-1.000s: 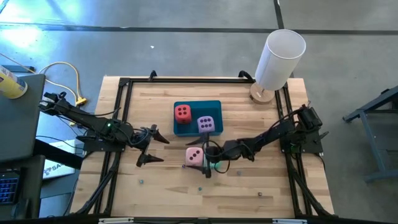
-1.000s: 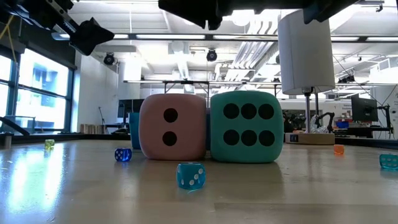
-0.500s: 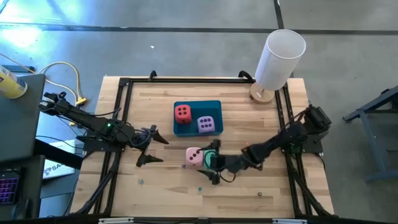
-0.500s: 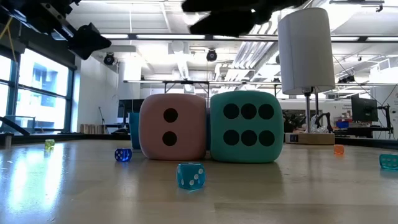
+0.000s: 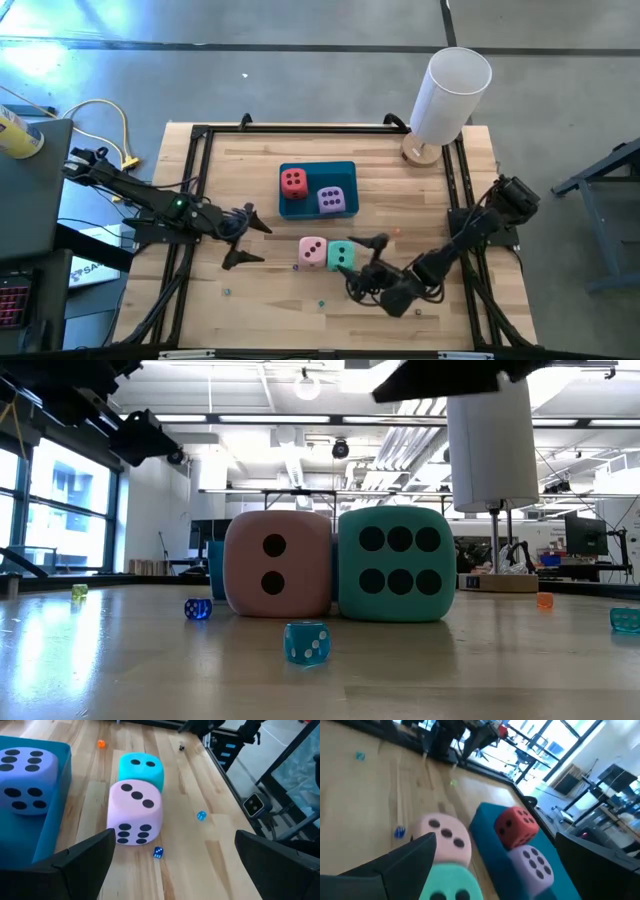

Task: Pick & Place Dice
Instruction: Put the blue green die into the blue bin

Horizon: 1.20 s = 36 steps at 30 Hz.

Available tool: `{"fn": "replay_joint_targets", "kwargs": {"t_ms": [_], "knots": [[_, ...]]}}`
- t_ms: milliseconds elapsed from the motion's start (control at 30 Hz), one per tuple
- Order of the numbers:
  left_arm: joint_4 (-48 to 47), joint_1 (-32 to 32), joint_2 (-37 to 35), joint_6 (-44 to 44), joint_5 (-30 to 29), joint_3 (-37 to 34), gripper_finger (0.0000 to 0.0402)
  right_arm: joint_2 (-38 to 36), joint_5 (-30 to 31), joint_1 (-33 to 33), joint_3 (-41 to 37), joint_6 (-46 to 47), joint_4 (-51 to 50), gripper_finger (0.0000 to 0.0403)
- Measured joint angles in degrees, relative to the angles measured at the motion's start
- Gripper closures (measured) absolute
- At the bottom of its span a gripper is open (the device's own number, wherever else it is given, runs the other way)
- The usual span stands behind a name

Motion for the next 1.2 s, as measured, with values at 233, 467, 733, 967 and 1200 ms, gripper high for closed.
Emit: {"fn": "replay_joint_targets", "kwargs": {"t_ms": [233, 467, 733, 967, 1200], "knots": [[0.0, 0.0, 1.8, 0.3, -0.1, 0.0, 0.0002, -5.6, 0.4, 1.6, 0.0, 4.0, -5.2, 0.0003], [1.7, 0.2, 2.2, 3.2, -0.3, 0.0, 0.0002, -13.0, -4.3, 2.6, 0.0, 6.7, -14.4, 0.0003], [2.6, 0.2, 2.2, 3.2, -0.3, 0.0, 0.0002, -14.4, -13.6, 2.2, -2.7, 22.8, -22.6, 0.0003], [2.6, 0.2, 2.2, 3.1, -0.3, 0.0, 0.0002, -14.3, -15.0, 0.9, -11.9, 23.6, -12.1, 0.0003], [2.6, 0.2, 2.2, 4.3, -0.3, 0.0, 0.0002, -13.5, -17.8, -0.9, -20.6, 16.3, 7.0, 0.0003]]}}
